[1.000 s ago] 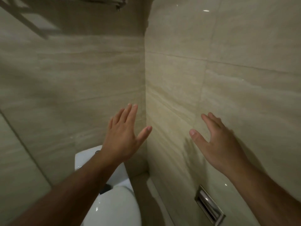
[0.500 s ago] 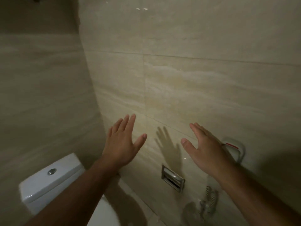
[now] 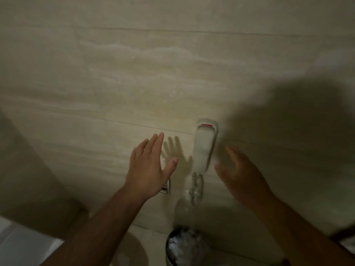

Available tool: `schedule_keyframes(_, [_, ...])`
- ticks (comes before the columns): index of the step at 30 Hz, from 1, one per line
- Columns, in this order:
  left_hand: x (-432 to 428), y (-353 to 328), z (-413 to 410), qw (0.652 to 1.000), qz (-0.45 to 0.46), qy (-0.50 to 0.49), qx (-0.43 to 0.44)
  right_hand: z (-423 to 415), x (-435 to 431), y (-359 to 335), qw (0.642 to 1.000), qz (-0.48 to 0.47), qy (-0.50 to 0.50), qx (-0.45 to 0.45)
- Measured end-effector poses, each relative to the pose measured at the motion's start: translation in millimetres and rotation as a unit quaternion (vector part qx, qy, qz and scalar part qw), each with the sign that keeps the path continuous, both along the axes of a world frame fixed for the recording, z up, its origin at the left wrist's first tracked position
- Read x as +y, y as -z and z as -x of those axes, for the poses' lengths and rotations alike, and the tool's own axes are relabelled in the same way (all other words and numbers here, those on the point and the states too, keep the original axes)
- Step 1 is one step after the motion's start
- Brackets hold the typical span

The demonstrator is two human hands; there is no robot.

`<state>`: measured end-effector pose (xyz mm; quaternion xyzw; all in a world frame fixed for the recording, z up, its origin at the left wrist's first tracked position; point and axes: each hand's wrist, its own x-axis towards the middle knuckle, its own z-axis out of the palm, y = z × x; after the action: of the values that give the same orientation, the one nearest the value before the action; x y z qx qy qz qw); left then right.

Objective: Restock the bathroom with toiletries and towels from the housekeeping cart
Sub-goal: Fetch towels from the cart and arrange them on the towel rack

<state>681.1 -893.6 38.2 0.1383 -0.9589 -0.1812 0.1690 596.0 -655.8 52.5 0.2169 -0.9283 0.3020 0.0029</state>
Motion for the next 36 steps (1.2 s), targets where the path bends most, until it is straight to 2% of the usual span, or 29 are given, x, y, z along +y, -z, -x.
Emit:
schedule_keyframes(8, [83.7,-14.3,25.9,0.996,0.005,0.093,0.016,-10.2,107.2,-11.7,0.991,-0.001,0.132,-0.020])
schedule_keyframes(14, [161.8,-28.7,38.6,0.992,0.009,0.122,0.019,-11.8,196.4,-17.8,0.981,0.006,0.190,-0.042])
schedule_keyframes(17, [205.8,-32.5,50.3,0.990,0.025,0.140,0.021,-13.0,243.5,-24.4,0.974,0.024,0.223,-0.024])
schedule_keyframes(28, [379.5,-50.9,61.8,0.969,0.002,0.240,0.065,-43.2,408.5,-37.2,0.958,0.102,0.267,0.002])
schedule_keyframes(36, [468.0,-27.8,84.3,0.951,0.030,0.309,0.008,-61.7,501.7,-10.5,0.922,0.152,0.355,0.010])
